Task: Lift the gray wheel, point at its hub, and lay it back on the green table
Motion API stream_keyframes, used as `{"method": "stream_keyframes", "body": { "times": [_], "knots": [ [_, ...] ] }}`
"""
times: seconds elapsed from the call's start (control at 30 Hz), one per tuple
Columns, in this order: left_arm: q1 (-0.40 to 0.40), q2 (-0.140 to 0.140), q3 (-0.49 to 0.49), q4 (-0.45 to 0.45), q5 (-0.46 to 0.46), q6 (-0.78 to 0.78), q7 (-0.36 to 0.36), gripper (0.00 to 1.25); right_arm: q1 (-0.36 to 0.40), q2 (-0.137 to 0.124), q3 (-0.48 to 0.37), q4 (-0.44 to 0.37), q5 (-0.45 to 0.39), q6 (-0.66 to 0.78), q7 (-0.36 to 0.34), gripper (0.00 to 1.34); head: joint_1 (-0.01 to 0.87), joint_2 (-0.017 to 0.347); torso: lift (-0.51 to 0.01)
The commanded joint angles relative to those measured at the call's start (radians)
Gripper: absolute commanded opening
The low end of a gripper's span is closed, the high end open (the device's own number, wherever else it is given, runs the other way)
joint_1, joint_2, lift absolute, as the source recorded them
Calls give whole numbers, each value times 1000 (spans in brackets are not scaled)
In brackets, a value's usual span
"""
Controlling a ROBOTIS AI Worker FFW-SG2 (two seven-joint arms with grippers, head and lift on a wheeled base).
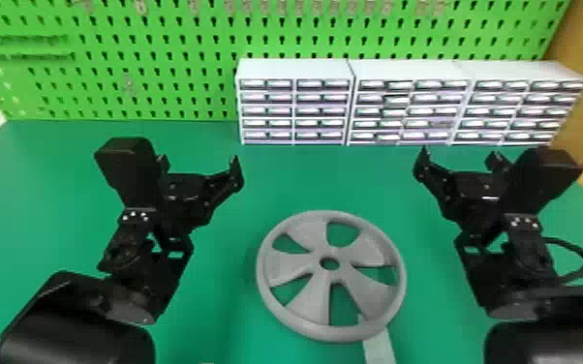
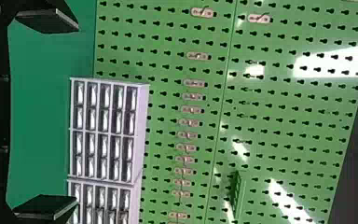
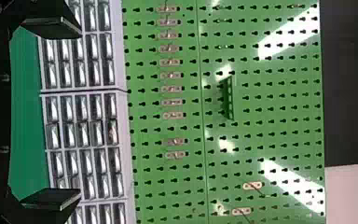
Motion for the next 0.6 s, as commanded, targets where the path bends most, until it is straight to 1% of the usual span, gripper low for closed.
{"method": "stream_keyframes", "body": {
  "times": [0.0, 0.47, 0.57],
  "knots": [
    [2, 0, 3, 1, 0, 0, 0, 1250, 2, 0, -3, -5, 3, 0, 0, 1232, 692, 48, -93],
    [6, -4, 15, 4, 6, 0, 0, 1250, 27, 3, -22, -22, 6, 11, 0, 1232, 692, 48, -93],
    [3, -4, 15, 6, 6, 0, 0, 1250, 21, 6, -22, -22, 25, 14, 0, 1232, 692, 48, -93]
  ]
}}
